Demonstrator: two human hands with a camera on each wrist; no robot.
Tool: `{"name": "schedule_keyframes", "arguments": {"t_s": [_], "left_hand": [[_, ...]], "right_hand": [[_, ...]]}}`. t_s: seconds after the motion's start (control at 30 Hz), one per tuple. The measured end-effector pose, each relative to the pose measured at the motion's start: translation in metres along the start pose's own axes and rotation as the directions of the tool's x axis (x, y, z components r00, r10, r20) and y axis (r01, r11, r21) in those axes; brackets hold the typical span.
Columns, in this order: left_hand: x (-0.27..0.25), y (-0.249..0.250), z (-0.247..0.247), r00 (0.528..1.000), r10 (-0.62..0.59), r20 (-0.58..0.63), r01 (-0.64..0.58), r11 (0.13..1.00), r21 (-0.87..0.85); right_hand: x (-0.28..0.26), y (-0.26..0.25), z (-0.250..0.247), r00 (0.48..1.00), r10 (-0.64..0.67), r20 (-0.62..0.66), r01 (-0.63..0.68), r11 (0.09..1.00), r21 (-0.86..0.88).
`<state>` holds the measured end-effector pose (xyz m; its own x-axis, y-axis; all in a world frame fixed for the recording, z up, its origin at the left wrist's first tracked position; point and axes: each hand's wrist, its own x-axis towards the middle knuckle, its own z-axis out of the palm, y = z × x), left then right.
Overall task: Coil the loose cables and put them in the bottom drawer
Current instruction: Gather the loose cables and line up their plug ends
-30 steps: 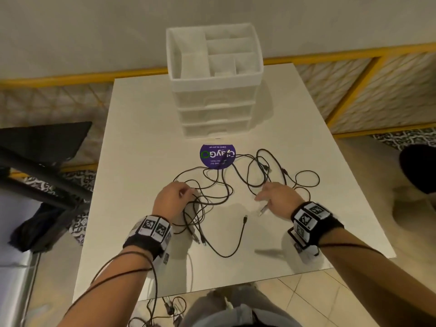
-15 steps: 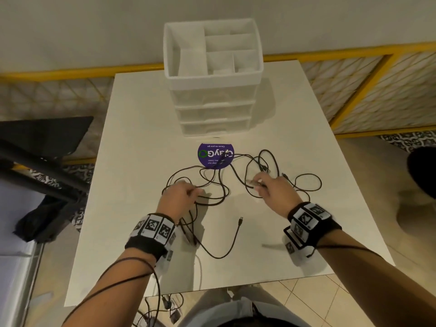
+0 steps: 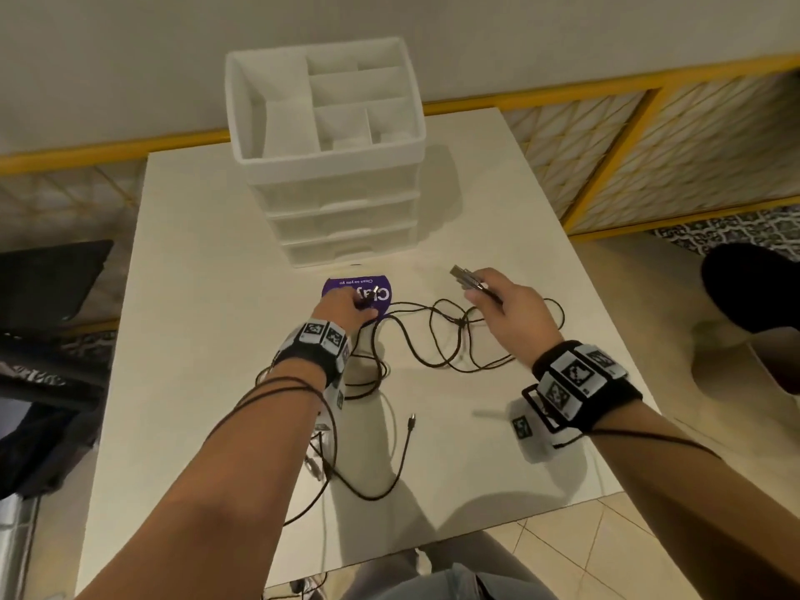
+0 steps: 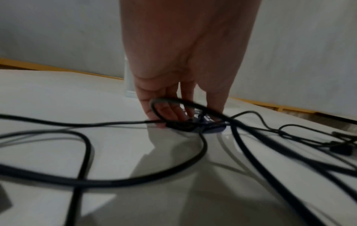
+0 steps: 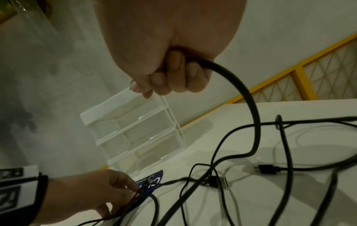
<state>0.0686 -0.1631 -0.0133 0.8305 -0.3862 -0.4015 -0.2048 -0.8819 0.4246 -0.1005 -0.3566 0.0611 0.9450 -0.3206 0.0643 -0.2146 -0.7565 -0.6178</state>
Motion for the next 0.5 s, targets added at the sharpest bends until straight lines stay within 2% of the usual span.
{"name": "schedule_keyframes", "arguments": {"t_s": [0.1,0.2,0.27,0.37,0.43,0.5], "left_hand": [[0.007,-0.005,0.009,1.000,-0.005,0.017,0.005,0.999,0.034],[0.004,-0.010,0.005,0.999,0.000,-0.048,-0.001,1.000,-0.030],[0.003,-0.015,-0.002,0.995,-0.006,-0.102,-0.012,0.985,-0.174],[-0.002,-0.018,-0.018,0.985,-0.043,-0.169,-0.045,0.873,-0.486],[-0.006,-0.019,-0.032,0.975,-0.059,-0.215,-0.075,0.823,-0.564],[-0.012,-0.014,-0.046,0.966,-0.046,-0.253,-0.112,0.811,-0.574]], "right_hand": [[0.000,0.009,-0.009,1.000,0.024,-0.019,-0.025,0.999,-0.034],[-0.001,0.015,-0.012,0.997,0.058,-0.042,-0.059,0.998,-0.027],[-0.001,0.015,-0.013,0.995,0.078,-0.066,-0.080,0.997,-0.013],[0.002,0.013,-0.016,0.984,0.131,-0.122,-0.120,0.988,0.093],[0.004,0.010,-0.016,0.975,0.179,-0.131,-0.156,0.974,0.164],[0.005,0.007,-0.013,0.970,0.218,-0.105,-0.195,0.961,0.195]]}}
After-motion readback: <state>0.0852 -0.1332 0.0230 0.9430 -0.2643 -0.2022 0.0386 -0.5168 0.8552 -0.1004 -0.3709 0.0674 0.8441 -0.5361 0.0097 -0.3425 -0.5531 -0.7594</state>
